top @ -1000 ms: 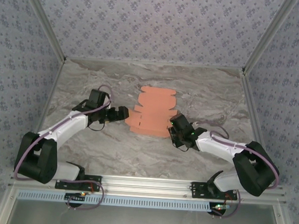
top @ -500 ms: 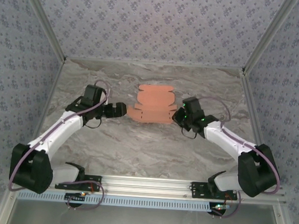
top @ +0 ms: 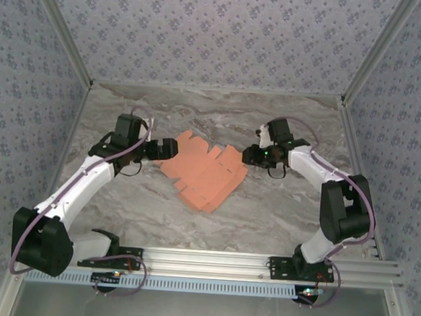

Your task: Fold the paper box

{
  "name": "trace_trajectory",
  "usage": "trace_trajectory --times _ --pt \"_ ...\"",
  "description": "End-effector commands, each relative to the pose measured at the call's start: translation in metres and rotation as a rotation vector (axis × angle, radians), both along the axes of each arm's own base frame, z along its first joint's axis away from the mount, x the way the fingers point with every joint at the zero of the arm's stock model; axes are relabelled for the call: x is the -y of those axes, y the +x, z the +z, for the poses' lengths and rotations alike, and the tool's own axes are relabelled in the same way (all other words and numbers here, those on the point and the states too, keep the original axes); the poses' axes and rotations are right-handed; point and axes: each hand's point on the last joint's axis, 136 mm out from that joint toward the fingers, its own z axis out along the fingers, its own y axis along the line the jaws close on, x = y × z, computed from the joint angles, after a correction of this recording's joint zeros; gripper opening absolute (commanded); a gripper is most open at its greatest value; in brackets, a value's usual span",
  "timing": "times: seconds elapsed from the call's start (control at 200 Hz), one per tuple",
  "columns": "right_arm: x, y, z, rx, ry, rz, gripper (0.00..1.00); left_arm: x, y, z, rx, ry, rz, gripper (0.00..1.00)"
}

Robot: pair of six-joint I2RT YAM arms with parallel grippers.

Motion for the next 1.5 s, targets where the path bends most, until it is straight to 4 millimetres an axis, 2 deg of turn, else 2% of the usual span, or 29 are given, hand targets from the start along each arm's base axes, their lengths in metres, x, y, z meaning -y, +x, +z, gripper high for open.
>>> trace_trajectory --times 0.0,0.115,0.24,0.325,0.405,0.535,0.67,0.799,0.909,0.984,1.159,1.249,1.319,1.334,1.374,1.439,1.459,1.499 --pt "-0.002 -0.007 0.009 -0.014 0.063 -0.071 0.47 0.002 -0.002 -0.009 -0.012 -0.024 0.009 0.99" --pt "0.000 -0.033 -0.008 -0.104 0.119 -0.204 0.48 -0.004 -0.002 -0.012 -0.003 -0.007 0.038 0.99" --pt "-0.015 -0.067 -0.020 -0.145 0.186 -0.298 0.48 -0.018 0.004 -0.026 -0.006 0.076 0.085 0.99" --pt "-0.027 -0.081 -0.022 -0.142 0.210 -0.325 0.49 -0.019 0.011 -0.039 -0.022 0.098 0.090 0.99" --pt "-0.038 -0.083 -0.024 -0.144 0.231 -0.334 0.53 -0.011 0.019 -0.054 -0.055 0.082 0.072 0.99" --pt "-0.055 -0.072 -0.038 -0.187 0.299 -0.385 0.53 0.005 0.025 -0.075 -0.137 0.028 0.039 0.99" --pt "-0.078 -0.064 -0.044 -0.209 0.349 -0.394 0.49 0.012 0.022 -0.074 -0.169 -0.004 0.016 0.99" --pt "-0.082 -0.060 -0.054 -0.220 0.320 -0.399 0.41 0.007 0.015 -0.063 -0.150 0.016 0.007 0.99" --pt "-0.080 -0.059 -0.059 -0.213 0.287 -0.370 0.21 0.002 0.011 -0.054 -0.139 0.030 0.004 0.99" --pt "-0.078 -0.054 -0.054 -0.178 0.238 -0.308 0.09 0.000 0.009 -0.043 -0.127 0.027 0.003 0.99" --pt "-0.068 -0.041 -0.026 -0.051 0.031 -0.037 0.06 -0.003 0.010 0.001 -0.048 -0.012 -0.006 0.99" --pt "-0.069 -0.037 -0.011 0.004 -0.053 0.200 0.08 -0.007 0.012 0.029 0.018 -0.020 -0.011 0.99" --pt "-0.065 -0.035 -0.009 0.020 -0.153 0.345 0.06 -0.010 0.014 0.047 0.076 -0.018 -0.009 0.99" --pt "-0.066 -0.028 -0.002 0.051 -0.174 0.373 0.05 -0.011 0.014 0.051 0.089 -0.018 -0.010 0.99" --pt "-0.065 -0.018 0.006 0.106 -0.234 0.428 0.05 -0.012 0.016 0.060 0.124 -0.016 -0.017 0.99" --pt "-0.062 -0.015 0.011 0.118 -0.298 0.525 0.06 -0.012 0.018 0.068 0.171 -0.004 -0.037 0.99" --pt "-0.063 -0.013 0.013 0.136 -0.310 0.567 0.03 -0.011 0.019 0.069 0.181 0.000 -0.044 0.99" --pt "-0.065 -0.010 0.016 0.166 -0.340 0.644 0.03 -0.010 0.020 0.071 0.195 0.008 -0.060 0.99"
